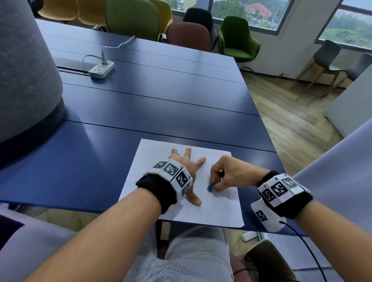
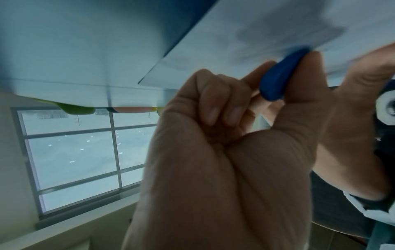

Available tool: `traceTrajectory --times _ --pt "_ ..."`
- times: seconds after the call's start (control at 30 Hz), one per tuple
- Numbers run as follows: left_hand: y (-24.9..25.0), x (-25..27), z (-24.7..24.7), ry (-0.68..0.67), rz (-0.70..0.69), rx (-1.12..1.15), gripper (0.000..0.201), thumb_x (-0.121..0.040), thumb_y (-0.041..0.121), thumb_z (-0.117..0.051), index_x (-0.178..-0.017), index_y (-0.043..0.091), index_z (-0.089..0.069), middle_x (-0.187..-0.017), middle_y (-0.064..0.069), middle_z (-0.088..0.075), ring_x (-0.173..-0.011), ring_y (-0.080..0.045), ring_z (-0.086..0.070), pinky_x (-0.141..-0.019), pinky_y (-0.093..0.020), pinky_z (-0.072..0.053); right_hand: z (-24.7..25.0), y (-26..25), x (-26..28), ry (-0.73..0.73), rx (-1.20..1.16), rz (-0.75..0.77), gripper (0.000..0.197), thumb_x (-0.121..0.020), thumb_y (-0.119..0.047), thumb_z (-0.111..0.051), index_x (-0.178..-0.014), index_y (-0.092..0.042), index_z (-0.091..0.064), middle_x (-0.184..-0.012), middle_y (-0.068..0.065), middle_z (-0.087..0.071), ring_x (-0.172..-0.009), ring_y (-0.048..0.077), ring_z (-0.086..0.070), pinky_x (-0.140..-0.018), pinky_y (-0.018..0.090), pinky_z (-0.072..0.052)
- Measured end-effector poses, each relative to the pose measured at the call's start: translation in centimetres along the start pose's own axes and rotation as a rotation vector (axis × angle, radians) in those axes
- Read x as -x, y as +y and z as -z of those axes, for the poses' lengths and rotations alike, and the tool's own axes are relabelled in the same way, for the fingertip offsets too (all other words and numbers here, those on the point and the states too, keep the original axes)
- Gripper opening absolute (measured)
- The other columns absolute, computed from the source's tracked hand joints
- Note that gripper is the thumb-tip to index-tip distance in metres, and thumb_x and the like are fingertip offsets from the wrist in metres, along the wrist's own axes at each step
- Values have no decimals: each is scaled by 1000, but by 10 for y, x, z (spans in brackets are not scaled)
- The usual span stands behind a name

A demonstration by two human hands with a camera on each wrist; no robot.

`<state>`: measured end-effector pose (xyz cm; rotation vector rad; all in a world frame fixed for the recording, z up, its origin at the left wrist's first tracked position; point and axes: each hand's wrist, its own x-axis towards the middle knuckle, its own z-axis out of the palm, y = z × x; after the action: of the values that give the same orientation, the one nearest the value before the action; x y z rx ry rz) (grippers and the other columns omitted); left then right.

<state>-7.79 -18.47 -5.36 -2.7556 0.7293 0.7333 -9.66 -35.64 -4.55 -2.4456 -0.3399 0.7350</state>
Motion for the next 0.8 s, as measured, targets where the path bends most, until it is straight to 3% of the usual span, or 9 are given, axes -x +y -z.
traceTrajectory --times 0.13,0.3,0.43,0.53,0.63,0.73,0.8 --pt "1 1 1 -17 11 8 137 -57 76 -74 -153 38 17 -161 -14 19 -143 -54 6 -114 -54 -23 -1 -2 8 -138 25 -11 11 -69 -14 -82 -71 -15 -72 -64 -12 -67 -55 -1 -54 -58 13 -42" --pt "0 -2 -1 -7 5 1 138 -56 78 -73 -152 38 17 -161 -15 17 -143 -55 5 -114 -53 -25 1 5 1 69 -22 -5 10 -69 -17 -82 -70 -15 -72 -66 -4 -66 -56 3 -51 -59 20 -44" --pt "1 0 0 -28 12 11 138 -56 76 -75 -153 38 17 -161 -14 19 -143 -55 6 -114 -55 -23 -1 -3 5 -155 73 -3 12 -71 -16 -81 -68 -22 -71 -66 -9 -67 -56 -1 -51 -59 15 -42" --pt "1 0 2 -24 11 16 138 -57 73 -76 -153 37 17 -161 -15 18 -143 -55 7 -115 -57 -23 14 4 -11 65 91 4 10 -71 -20 -82 -74 -19 -73 -64 -9 -64 -53 -1 -50 -57 17 -41" --pt "4 4 5 -17 -3 -17 133 -63 71 -74 -154 34 16 -161 -19 17 -144 -52 5 -116 -55 -17 24 15 -21 279 30 -43 21 -72 -24 -82 -87 -17 -70 -63 -7 -61 -48 -1 -51 -54 16 -39" --pt "3 0 4 -23 8 0 137 -59 72 -76 -153 37 17 -161 -17 18 -142 -56 6 -115 -56 -21 19 18 -18 287 -25 -16 13 -73 -19 -81 -82 -15 -72 -60 -6 -60 -48 1 -49 -54 19 -39" --pt "2 -3 2 -38 16 20 139 -57 73 -77 -152 38 18 -161 -16 19 -142 -56 7 -115 -58 -23 18 15 -14 181 -5 5 9 -73 -18 -80 -78 -17 -74 -59 -5 -59 -50 3 -48 -53 19 -38"
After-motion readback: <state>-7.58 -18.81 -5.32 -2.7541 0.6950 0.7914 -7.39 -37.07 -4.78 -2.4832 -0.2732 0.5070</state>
